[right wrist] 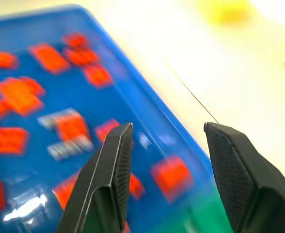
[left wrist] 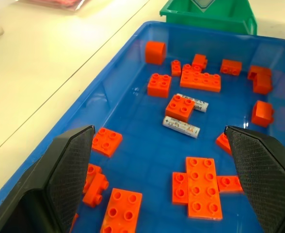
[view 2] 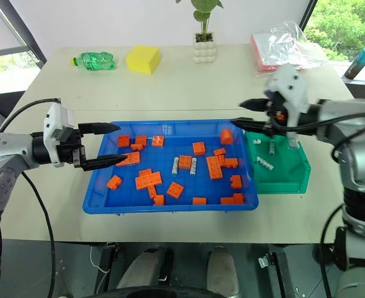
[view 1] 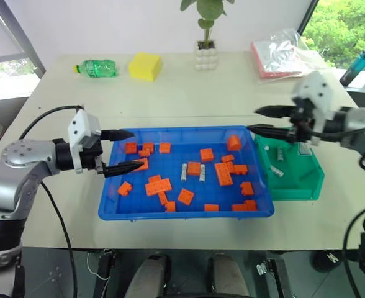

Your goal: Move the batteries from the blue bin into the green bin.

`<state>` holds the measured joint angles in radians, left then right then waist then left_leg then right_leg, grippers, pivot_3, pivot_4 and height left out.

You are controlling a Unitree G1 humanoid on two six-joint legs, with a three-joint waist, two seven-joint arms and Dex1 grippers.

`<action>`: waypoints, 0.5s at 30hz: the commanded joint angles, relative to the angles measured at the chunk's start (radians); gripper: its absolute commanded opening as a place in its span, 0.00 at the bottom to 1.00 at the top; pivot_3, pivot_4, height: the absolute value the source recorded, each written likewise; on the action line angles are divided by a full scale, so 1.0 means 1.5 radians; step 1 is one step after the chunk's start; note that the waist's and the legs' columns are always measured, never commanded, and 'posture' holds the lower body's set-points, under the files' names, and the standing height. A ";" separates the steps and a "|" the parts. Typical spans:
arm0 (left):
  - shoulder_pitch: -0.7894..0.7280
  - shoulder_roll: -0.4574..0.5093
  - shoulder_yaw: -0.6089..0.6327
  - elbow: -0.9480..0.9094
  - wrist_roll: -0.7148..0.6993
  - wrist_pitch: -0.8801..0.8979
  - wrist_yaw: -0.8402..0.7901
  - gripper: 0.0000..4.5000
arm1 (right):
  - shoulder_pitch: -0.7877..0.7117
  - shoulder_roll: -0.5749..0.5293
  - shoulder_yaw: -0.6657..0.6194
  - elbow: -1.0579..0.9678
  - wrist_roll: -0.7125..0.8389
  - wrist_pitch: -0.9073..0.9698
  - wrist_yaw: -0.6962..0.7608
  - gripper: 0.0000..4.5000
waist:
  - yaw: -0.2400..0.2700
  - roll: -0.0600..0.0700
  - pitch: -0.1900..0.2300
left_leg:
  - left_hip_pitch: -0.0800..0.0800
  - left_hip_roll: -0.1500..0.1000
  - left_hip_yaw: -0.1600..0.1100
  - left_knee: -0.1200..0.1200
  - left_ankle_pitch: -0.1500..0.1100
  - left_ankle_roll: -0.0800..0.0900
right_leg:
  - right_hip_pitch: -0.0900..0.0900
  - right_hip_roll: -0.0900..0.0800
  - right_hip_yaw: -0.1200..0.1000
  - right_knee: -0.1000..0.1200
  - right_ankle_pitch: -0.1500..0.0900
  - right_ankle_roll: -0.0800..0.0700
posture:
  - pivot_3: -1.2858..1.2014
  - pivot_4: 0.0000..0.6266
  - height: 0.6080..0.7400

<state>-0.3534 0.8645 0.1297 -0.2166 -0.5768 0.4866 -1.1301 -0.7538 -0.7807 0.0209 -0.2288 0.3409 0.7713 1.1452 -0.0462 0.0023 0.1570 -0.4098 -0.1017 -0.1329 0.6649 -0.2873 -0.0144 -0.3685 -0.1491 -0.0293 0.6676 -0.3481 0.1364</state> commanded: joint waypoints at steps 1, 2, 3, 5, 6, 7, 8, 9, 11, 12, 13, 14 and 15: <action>0.001 0.013 0.009 -0.030 0.002 -0.007 -0.003 1.00 | -0.056 0.059 0.146 0.066 -0.043 -0.092 0.058 0.53 | 0.000 0.000 0.000 | 0.000 0.000 0.000 0.000 0.000 0.000 | 0.000 0.000 0.000 0.000 0.000 0.000 | 0.52 0.24 0.90; 0.003 0.014 0.011 -0.035 0.000 -0.004 -0.003 1.00 | -0.066 0.074 0.175 0.087 -0.056 -0.121 0.074 0.53 | 0.002 0.000 0.000 | 0.000 0.000 0.000 0.000 0.000 0.000 | 0.000 0.000 0.000 0.001 0.000 0.000 | 0.52 0.24 0.90; 0.008 0.016 0.013 -0.041 -0.001 -0.002 -0.003 1.00 | -0.075 0.092 0.203 0.114 -0.073 -0.146 0.079 0.53 | 0.003 0.000 0.000 | 0.000 -0.001 -0.001 0.000 0.000 0.000 | -0.001 0.000 0.000 0.001 0.000 0.000 | 0.52 0.24 0.90; 0.015 0.019 0.013 -0.048 0.000 -0.002 -0.004 1.00 | -0.086 0.117 0.234 0.157 -0.099 -0.182 0.078 0.53 | 0.002 0.000 0.000 | -0.001 -0.002 -0.003 0.000 0.000 0.000 | 0.000 0.000 0.000 0.002 0.000 0.000 | 0.52 0.24 0.90; 0.016 0.020 0.013 -0.049 0.000 -0.002 -0.003 1.00 | -0.090 0.125 0.241 0.172 -0.108 -0.194 0.076 0.53 | 0.002 0.000 0.000 | -0.001 -0.003 -0.003 0.000 0.000 0.000 | 0.000 -0.001 0.000 0.001 0.000 0.000 | 0.52 0.24 0.90; 0.017 0.021 0.013 -0.050 0.000 -0.003 -0.002 1.00 | -0.093 0.129 0.244 0.183 -0.113 -0.203 0.076 0.53 | 0.003 0.000 0.000 | -0.001 -0.003 -0.003 0.000 0.000 0.000 | 0.000 -0.001 0.000 0.001 0.000 0.000 | 0.52 0.24 0.90; 0.018 0.021 0.012 -0.051 0.000 -0.003 -0.002 1.00 | -0.094 0.132 0.245 0.190 -0.117 -0.210 0.077 0.53 | 0.003 0.000 0.000 | -0.001 -0.003 -0.004 0.000 0.000 0.000 | 0.000 -0.001 0.000 0.002 0.000 0.000 | 0.52 0.24 0.90; 0.025 0.022 0.019 -0.060 -0.001 -0.001 0.004 1.00 | -0.095 0.149 0.280 0.214 -0.151 -0.218 0.064 0.59 | 0.002 0.000 0.000 | -0.001 -0.003 -0.005 0.001 0.000 0.000 | 0.000 -0.001 0.000 0.002 0.000 0.000 | 0.52 0.24 0.90; 0.039 0.023 0.030 -0.074 -0.004 0.003 0.015 1.00 | -0.096 0.175 0.324 0.242 -0.196 -0.216 0.040 0.70 | -0.003 -0.001 0.000 | -0.001 -0.003 -0.005 0.000 0.000 0.000 | 0.000 0.000 0.000 0.002 0.000 0.000 | 0.52 0.24 0.90; 0.046 0.023 0.034 -0.080 -0.006 0.004 0.019 1.00 | -0.095 0.183 0.332 0.242 -0.205 -0.208 0.034 0.80 | -0.005 -0.001 0.000 | -0.001 -0.002 -0.004 0.000 0.000 0.000 | 0.000 0.000 0.000 0.002 0.000 0.000 | 0.52 0.24 0.90; 0.051 0.024 0.037 -0.084 -0.007 0.005 0.021 1.00 | -0.094 0.187 0.330 0.236 -0.206 -0.193 0.030 0.90 | -0.009 -0.001 0.000 | -0.001 -0.002 -0.004 0.000 0.000 0.000 | -0.001 0.000 0.000 0.002 0.000 0.000 | 0.52 0.24 0.90; 0.056 0.025 0.040 -0.087 -0.009 0.006 0.023 1.00 | -0.092 0.192 0.328 0.228 -0.207 -0.180 0.026 0.99 | -0.011 -0.001 0.000 | -0.001 -0.002 -0.004 0.000 0.000 0.000 | -0.002 0.000 0.000 0.003 0.000 0.000 | 0.52 0.24 0.90; 0.060 0.025 0.043 -0.091 -0.010 0.007 0.026 1.00 | -0.089 0.196 0.324 0.221 -0.208 -0.163 0.019 0.99 | -0.014 -0.001 0.000 | -0.001 -0.002 -0.004 0.000 0.000 0.000 | -0.002 0.000 0.000 0.004 0.000 0.000 | 0.52 0.24 0.90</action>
<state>-0.2701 0.8857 0.1459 -0.3216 -0.5789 0.4961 -1.1033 -0.8723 -0.4897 0.5305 0.1447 0.0369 0.4945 1.1938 -0.0665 0.0015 0.1567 -0.4110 -0.1052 -0.1394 0.6646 -0.2872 -0.0146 -0.3716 -0.1496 -0.0294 0.6742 -0.3481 0.1363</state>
